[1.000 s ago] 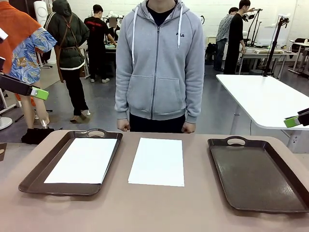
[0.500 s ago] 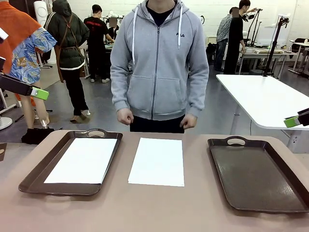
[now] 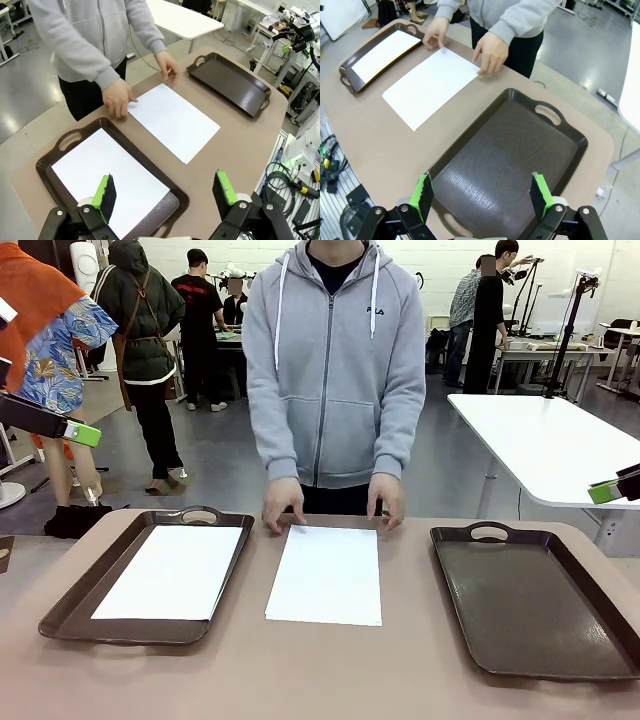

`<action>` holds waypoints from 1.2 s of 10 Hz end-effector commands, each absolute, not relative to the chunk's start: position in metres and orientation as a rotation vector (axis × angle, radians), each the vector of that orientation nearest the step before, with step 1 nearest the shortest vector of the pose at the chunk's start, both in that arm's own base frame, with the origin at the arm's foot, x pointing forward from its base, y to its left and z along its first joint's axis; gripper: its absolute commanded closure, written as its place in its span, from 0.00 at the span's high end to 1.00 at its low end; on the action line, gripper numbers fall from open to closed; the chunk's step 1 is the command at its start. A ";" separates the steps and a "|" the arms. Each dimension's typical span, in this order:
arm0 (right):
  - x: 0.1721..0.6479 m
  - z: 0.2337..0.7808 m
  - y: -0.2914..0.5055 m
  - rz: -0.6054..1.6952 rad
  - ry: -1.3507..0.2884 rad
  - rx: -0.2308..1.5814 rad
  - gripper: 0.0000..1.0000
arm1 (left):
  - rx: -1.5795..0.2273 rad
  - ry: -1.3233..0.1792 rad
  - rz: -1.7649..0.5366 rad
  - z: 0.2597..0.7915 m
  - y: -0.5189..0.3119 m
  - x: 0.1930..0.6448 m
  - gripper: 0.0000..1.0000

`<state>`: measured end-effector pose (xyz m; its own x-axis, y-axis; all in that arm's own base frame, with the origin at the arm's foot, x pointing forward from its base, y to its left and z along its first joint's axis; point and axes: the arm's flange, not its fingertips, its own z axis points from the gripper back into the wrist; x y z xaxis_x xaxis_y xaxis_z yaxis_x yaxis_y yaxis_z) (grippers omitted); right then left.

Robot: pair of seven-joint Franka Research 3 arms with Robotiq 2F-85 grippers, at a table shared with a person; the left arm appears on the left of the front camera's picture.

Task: Sort the A4 documents.
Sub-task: Receive the A4 Paper.

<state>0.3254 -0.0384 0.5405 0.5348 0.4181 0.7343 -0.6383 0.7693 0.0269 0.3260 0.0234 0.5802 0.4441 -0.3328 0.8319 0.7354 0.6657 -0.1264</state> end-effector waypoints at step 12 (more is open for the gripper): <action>0.326 0.539 -0.038 0.644 -0.781 0.320 1.00 | -0.524 -0.879 -0.708 0.580 0.022 0.327 1.00</action>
<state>0.3254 -0.0384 0.5405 0.5348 0.4181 0.7343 -0.6383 0.7693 0.0269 0.3260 0.0234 0.5802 0.4442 -0.3328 0.8318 0.7355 0.6656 -0.1264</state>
